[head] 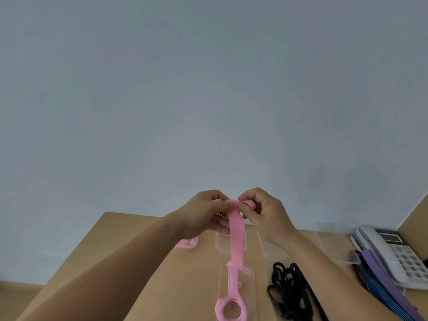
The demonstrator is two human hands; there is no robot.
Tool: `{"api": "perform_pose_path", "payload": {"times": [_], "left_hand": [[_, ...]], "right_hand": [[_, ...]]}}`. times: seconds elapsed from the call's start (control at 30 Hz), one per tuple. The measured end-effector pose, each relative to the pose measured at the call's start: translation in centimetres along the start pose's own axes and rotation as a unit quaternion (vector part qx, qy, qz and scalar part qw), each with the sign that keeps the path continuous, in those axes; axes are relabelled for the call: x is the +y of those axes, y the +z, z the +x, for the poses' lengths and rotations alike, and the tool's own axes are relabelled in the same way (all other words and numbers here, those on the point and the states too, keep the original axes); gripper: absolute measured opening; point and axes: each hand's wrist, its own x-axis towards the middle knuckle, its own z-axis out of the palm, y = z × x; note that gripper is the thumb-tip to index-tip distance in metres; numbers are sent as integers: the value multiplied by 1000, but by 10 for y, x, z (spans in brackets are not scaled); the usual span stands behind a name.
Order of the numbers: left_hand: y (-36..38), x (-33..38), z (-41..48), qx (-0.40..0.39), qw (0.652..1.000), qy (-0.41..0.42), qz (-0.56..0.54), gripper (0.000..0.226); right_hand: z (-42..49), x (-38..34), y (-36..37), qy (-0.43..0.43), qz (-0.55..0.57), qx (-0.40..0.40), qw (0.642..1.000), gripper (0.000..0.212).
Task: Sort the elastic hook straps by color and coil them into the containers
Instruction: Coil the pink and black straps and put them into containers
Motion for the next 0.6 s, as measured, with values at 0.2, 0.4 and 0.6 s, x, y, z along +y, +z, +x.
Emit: {"api": "perform_pose_path", "payload": {"times": [0.2, 0.4, 0.6], "left_hand": [[2, 1, 4, 21, 994, -47, -97, 17], [3, -5, 3, 50, 995, -14, -82, 18], [7, -11, 2, 103, 990, 93, -3, 11]], "right_hand": [[-2, 8, 0, -108, -93, 18, 990, 22], [-6, 10, 0, -42, 24, -2, 999, 17], [-3, 1, -2, 103, 186, -57, 976, 10]]}}
